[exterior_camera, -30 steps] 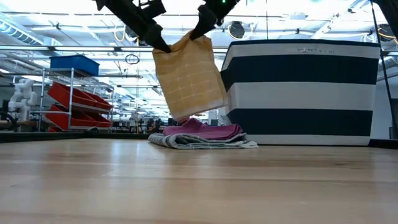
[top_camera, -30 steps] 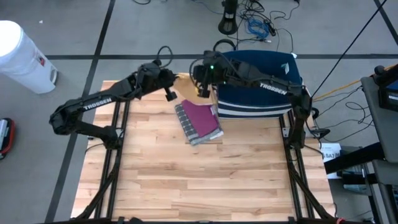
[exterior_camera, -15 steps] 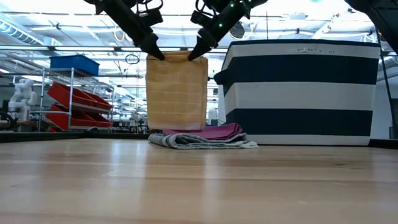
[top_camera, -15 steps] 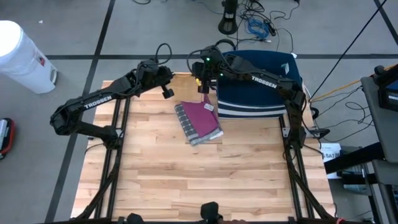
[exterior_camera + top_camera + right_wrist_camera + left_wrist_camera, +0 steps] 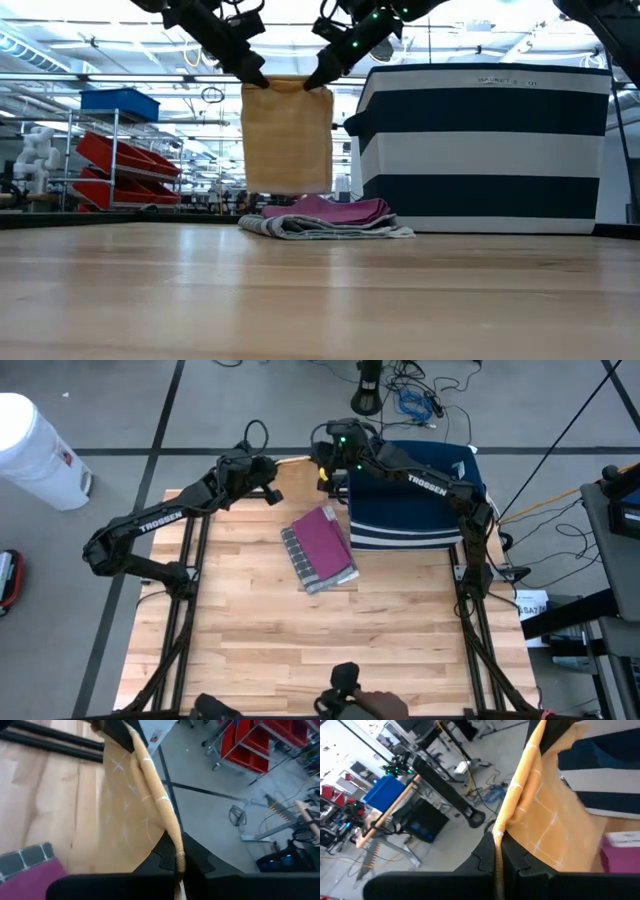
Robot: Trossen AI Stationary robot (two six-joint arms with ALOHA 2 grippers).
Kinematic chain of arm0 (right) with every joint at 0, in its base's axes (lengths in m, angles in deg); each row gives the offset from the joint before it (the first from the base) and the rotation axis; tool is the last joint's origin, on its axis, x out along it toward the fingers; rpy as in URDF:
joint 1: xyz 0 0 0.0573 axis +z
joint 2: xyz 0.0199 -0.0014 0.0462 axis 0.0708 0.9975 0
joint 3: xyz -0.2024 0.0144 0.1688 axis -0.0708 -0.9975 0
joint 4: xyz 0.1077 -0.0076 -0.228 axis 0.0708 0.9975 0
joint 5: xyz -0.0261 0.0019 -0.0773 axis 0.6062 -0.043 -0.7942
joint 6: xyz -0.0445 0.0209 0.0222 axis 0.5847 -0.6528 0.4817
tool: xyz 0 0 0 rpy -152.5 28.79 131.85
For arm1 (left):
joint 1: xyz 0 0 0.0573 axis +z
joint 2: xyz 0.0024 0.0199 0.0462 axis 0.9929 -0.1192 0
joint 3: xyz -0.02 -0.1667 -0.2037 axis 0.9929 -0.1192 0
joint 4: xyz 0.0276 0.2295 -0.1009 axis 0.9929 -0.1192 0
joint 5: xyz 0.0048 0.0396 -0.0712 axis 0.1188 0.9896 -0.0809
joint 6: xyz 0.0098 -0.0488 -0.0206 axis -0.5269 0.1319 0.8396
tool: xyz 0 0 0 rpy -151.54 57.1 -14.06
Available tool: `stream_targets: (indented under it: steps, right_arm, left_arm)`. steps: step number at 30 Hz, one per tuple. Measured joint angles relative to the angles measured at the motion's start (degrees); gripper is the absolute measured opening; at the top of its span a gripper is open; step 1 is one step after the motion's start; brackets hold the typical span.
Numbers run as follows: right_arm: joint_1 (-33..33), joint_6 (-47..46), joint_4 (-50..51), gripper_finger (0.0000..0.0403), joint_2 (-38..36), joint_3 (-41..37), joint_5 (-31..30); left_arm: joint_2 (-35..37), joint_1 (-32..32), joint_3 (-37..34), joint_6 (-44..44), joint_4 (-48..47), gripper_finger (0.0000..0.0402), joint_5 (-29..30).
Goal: Fold towel
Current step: Stack the folded orange checkered towel on top of the folded pink towel
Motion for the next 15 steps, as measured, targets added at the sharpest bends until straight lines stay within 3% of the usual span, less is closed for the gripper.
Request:
stream_targets:
  steps: [9, 15]
  right_arm:
    - [-0.9, -5.6, 14.0, 0.0000, 0.5, 0.0, 11.3]
    - [3.2, -5.9, 22.7, 0.0000, 0.2, 0.0, 10.4]
  left_arm:
    - [-2.0, -1.5, 0.1, 6.1, -12.3, 0.0003, -10.4]
    - [-2.1, -8.5, 0.0, 7.8, -14.7, 0.0003, -9.8]
